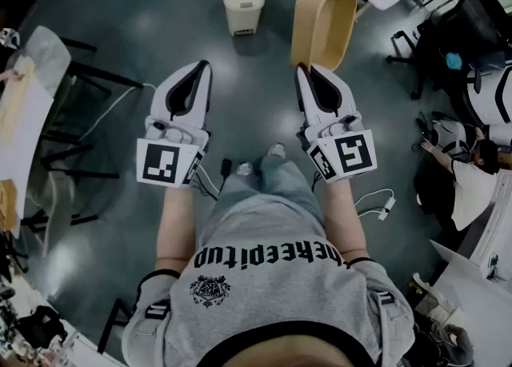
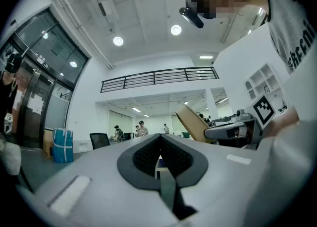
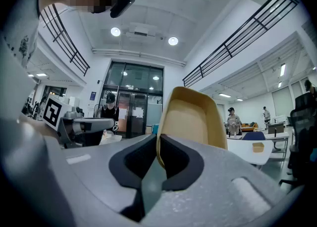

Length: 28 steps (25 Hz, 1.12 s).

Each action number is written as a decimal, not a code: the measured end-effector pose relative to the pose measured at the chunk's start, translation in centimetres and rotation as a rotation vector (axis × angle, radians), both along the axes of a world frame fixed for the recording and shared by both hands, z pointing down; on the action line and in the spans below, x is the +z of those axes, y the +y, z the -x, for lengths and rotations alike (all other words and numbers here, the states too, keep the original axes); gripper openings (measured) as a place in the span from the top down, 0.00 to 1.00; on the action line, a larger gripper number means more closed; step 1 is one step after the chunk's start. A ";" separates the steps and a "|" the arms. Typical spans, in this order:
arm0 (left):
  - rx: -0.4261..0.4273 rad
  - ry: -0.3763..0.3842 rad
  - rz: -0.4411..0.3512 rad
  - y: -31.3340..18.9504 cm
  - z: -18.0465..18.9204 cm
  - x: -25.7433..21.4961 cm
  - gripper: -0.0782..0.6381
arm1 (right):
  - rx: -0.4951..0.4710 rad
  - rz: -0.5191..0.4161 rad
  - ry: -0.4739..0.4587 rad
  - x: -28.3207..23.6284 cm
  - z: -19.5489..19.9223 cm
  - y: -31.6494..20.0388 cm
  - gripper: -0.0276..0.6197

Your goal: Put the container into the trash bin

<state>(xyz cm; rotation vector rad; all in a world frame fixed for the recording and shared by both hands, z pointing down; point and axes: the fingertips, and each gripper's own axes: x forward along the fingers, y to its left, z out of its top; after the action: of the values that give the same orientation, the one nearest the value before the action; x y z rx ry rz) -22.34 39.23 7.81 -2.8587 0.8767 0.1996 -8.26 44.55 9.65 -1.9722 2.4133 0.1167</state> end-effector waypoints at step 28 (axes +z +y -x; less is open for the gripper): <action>-0.036 0.037 -0.044 -10.6 -6.2 -2.1 0.87 | -0.069 -0.069 -0.011 -1.5 -7.6 -11.4 0.91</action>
<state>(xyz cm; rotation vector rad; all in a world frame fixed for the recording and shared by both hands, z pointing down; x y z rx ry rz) -16.17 28.64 5.68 -2.8055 0.9182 0.2653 -0.70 33.16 8.13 -1.8537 2.4327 0.1844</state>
